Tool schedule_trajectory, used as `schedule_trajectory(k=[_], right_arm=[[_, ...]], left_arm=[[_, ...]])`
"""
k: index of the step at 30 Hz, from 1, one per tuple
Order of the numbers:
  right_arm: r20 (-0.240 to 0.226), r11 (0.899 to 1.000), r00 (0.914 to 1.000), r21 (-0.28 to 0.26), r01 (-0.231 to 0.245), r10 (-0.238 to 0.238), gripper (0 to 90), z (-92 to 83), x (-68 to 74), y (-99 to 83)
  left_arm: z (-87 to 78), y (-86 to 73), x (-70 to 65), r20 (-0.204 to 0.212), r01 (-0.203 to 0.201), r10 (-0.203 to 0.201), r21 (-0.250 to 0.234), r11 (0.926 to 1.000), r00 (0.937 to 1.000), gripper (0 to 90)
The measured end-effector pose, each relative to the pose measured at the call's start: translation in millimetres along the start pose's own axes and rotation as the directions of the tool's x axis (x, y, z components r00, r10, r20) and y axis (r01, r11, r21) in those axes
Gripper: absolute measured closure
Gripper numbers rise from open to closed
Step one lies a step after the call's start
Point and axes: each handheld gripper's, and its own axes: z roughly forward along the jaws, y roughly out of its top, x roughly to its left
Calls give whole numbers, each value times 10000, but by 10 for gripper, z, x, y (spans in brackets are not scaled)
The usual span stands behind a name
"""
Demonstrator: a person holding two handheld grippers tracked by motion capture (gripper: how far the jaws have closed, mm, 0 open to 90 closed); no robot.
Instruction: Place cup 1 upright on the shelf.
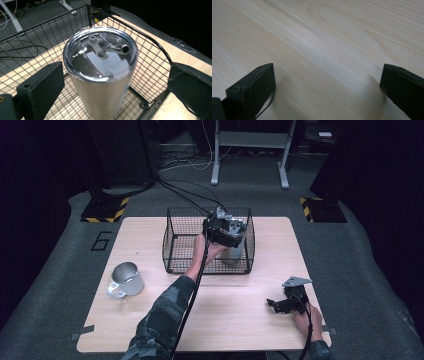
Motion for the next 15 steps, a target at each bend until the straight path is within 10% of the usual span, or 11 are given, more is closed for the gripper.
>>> schedule_trajectory(k=[15], right_arm=[[-22,10000,10000,15,84,-84,0,0,-4,-1]], left_arm=[[-540,-331,-52,140,-388,391,-213,9990,9991,31]])
